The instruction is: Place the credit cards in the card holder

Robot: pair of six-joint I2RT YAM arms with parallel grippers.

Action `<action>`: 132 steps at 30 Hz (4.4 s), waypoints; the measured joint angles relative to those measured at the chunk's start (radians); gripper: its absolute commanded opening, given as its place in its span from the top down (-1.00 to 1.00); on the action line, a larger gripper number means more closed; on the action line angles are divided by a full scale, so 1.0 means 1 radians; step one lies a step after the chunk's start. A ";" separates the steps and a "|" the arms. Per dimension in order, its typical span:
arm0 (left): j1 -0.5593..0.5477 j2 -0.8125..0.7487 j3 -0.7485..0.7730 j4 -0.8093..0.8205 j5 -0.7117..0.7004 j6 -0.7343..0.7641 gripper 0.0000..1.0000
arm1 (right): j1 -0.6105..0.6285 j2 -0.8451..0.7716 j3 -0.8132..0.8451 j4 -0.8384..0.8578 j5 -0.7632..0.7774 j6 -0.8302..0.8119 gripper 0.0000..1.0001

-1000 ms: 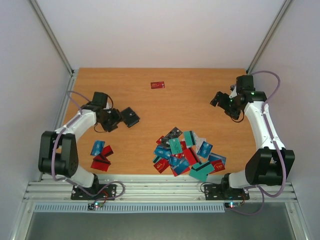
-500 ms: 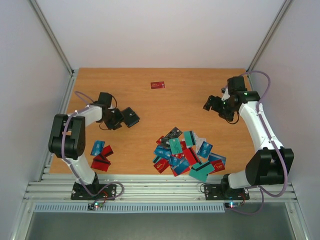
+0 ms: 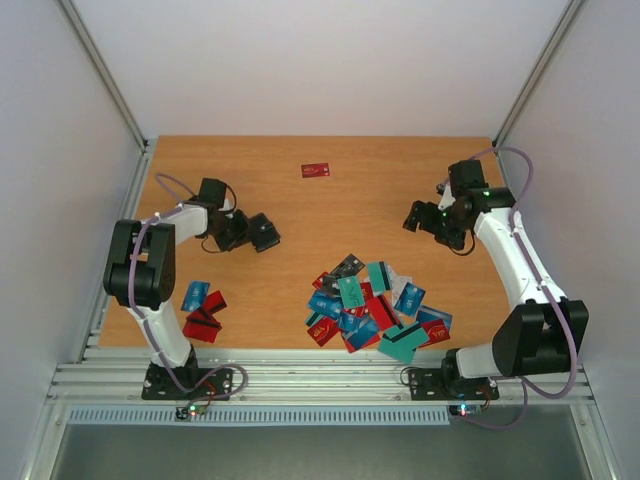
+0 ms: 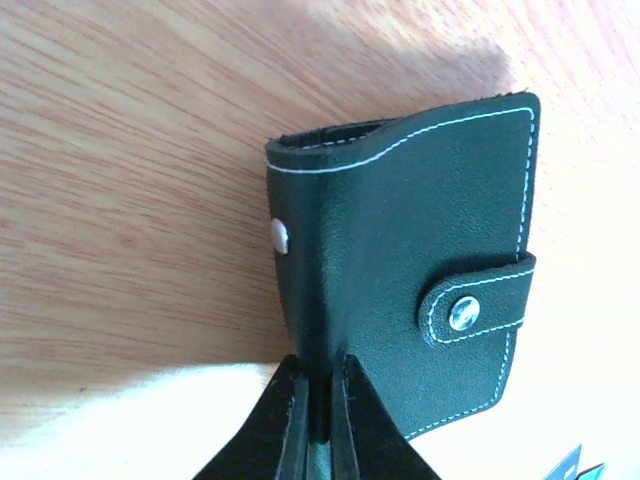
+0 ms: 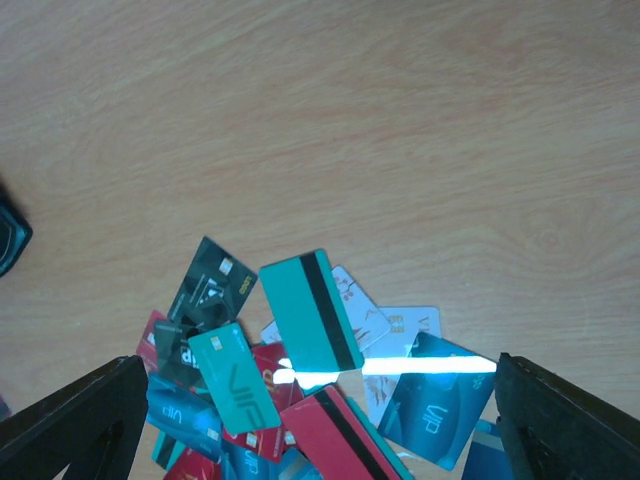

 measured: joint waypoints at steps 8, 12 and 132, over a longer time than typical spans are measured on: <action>-0.015 -0.023 0.000 0.013 0.076 0.051 1.00 | 0.115 -0.023 -0.010 -0.004 -0.053 0.000 -0.91; -0.043 -0.095 0.001 0.004 0.150 0.093 0.99 | 0.185 -0.027 -0.011 0.010 -0.133 0.004 -0.97; -0.615 -0.538 0.142 -0.129 0.077 0.189 0.99 | 0.521 -0.052 0.246 -0.094 -0.188 0.280 0.07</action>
